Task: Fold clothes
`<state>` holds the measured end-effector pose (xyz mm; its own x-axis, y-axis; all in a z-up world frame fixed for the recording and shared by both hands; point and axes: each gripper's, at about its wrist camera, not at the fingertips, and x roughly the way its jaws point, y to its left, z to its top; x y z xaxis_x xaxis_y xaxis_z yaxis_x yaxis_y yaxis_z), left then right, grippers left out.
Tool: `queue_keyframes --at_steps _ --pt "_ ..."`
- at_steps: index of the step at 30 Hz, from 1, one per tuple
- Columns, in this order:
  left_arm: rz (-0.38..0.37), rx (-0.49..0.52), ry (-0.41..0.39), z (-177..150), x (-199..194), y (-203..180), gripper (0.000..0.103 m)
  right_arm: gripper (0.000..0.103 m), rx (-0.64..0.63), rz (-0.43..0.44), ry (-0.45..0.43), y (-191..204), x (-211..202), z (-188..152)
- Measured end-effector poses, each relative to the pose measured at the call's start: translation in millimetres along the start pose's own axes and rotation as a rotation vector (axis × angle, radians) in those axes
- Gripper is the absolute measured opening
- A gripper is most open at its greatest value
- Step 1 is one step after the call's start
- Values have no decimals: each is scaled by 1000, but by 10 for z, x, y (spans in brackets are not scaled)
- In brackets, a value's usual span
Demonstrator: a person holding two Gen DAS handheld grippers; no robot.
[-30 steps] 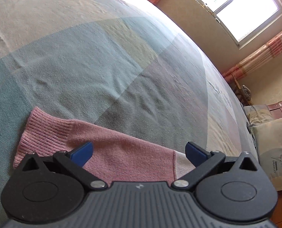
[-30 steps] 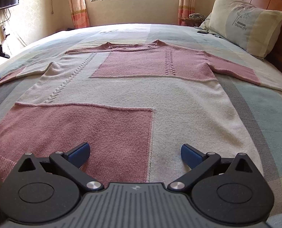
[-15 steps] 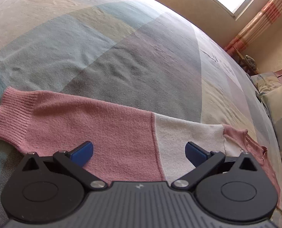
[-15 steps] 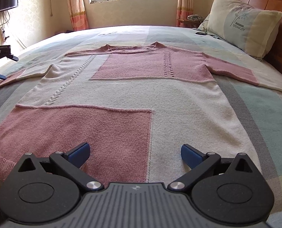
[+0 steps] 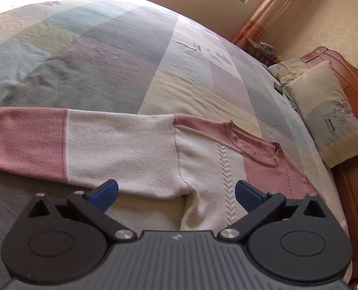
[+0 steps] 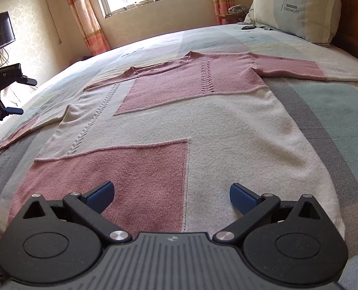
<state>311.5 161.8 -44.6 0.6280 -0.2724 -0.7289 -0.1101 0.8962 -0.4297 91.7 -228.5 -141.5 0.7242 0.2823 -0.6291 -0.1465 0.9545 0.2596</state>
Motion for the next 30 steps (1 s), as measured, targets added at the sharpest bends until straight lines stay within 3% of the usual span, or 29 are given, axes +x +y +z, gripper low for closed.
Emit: queue_keyframes --at_steps 2,7,10,16,21,30 --pt "-23 86 74 -213 165 -360 102 103 15 7 -2 -21 -9 3" --pt "-46 269 130 -649 406 -1079 102 103 30 8 -2 -60 -2 15" --pt "-60 301 139 -808 476 -1270 102 103 36 9 -4 -84 1 21" --pt "-2 340 129 -1122 489 -1232 102 103 71 31 -6 -151 -20 37" --pt "3 304 144 -1260 370 -1006 102 103 94 42 -5 -186 -26 41" --pt "26 231 90 -1182 202 -875 102 103 91 41 -3 -183 -28 31"
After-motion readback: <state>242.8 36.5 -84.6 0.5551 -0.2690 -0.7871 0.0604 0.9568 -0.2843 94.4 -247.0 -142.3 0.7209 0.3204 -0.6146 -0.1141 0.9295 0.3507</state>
